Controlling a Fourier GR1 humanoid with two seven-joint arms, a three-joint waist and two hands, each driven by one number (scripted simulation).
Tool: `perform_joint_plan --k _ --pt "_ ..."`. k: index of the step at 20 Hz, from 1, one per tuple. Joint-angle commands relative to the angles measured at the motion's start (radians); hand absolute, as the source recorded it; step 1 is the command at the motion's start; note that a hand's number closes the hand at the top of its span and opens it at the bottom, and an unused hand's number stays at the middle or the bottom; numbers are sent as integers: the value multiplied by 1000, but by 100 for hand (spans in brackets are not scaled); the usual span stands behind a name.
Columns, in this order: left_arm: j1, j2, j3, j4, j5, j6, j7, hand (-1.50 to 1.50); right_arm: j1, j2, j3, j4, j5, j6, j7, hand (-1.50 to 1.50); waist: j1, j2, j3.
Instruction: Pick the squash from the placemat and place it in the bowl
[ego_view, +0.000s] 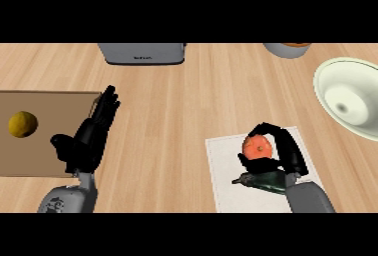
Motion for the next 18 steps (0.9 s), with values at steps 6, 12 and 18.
perform_joint_plan --k 6,12,18 --pt "33 -6 4 -3 -4 10 -19 0 218 -197 39 -436 -265 403 -271 150 -30 -5 3" --pt "0 11 36 51 10 -4 -44 0 349 -293 -111 -738 -307 360 -350 150 -24 2 4" --pt "9 27 57 62 33 -32 -80 0 358 -336 -241 -1106 -413 374 10 150 -14 3 2"
